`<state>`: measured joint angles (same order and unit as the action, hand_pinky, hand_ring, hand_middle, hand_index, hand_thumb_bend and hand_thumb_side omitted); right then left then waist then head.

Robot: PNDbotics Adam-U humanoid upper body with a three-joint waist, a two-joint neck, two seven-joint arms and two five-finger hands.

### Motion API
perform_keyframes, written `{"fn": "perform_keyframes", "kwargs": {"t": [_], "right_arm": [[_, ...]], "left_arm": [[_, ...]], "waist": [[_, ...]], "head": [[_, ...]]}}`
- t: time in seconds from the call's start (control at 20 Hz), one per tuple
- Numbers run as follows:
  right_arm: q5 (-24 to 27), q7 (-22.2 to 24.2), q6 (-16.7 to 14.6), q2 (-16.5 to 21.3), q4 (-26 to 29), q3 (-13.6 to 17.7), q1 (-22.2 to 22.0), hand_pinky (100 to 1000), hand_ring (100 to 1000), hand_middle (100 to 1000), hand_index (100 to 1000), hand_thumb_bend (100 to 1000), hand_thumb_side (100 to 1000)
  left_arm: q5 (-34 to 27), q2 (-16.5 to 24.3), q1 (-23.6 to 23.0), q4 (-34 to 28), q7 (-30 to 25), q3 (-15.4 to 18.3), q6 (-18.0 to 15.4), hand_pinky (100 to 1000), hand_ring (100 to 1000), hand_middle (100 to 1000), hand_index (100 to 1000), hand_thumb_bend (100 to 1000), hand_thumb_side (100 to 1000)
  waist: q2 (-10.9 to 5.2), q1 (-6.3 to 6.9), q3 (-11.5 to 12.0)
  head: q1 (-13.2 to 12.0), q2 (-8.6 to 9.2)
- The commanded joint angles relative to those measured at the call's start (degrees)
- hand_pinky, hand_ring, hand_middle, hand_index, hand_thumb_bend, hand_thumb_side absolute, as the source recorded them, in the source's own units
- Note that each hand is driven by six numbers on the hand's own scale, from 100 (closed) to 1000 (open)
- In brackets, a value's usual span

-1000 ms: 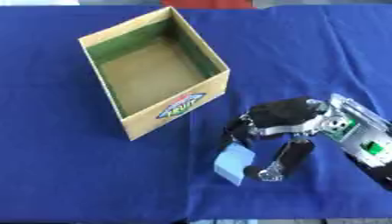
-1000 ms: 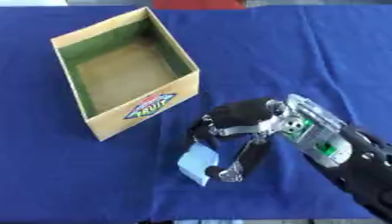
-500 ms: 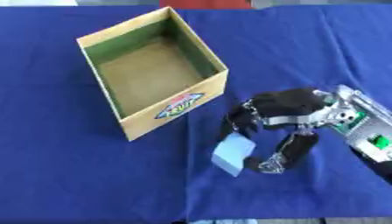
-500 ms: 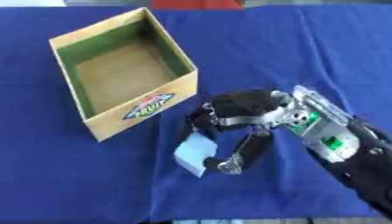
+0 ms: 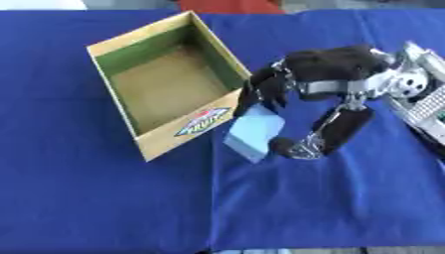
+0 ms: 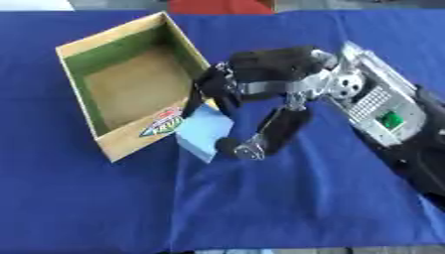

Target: Pick up objects on the table and place them in the box.

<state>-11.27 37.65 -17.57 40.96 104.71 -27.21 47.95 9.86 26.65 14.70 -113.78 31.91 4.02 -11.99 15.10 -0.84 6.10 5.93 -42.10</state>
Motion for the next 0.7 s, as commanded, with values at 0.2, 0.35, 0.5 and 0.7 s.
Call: {"fn": "perform_keyframes", "kwargs": {"t": [0.2, 0.35, 0.5, 0.7], "right_arm": [[-1.4, -0.9, 2.6, -3.4, -6.8, 1.3, 7.6, 387, 478, 606, 601, 100, 272], [-4.7, -2.0, 2.8, -7.5, -13.8, 1.7, 11.8, 389, 479, 608, 603, 100, 275], [-8.7, -3.8, 2.3, -12.1, -21.9, 3.3, 14.8, 386, 477, 611, 603, 100, 283], [-13.9, -6.4, 0.8, -17.4, -30.4, 5.5, 17.5, 387, 478, 614, 605, 100, 289]], "left_arm": [[-0.2, 1.5, 0.6, -0.8, -0.1, 0.2, 0.1, 755, 782, 689, 804, 414, 973], [-0.3, 1.5, 0.8, -0.8, -0.3, 0.0, 0.1, 755, 782, 689, 804, 415, 972], [-0.5, 1.4, 1.0, -0.8, -0.4, 0.0, 0.1, 755, 782, 689, 804, 414, 973], [-0.7, 1.2, 1.4, -0.8, -0.6, -0.2, 0.0, 755, 782, 689, 804, 413, 973]], "waist": [[-1.11, -0.08, 0.4], [-1.07, -0.06, 0.6], [-0.87, -0.02, 1.0], [-0.45, 0.04, 1.5]], "head": [[0.6, 0.88], [0.9, 1.04], [1.3, 1.69], [1.9, 2.4]]}}
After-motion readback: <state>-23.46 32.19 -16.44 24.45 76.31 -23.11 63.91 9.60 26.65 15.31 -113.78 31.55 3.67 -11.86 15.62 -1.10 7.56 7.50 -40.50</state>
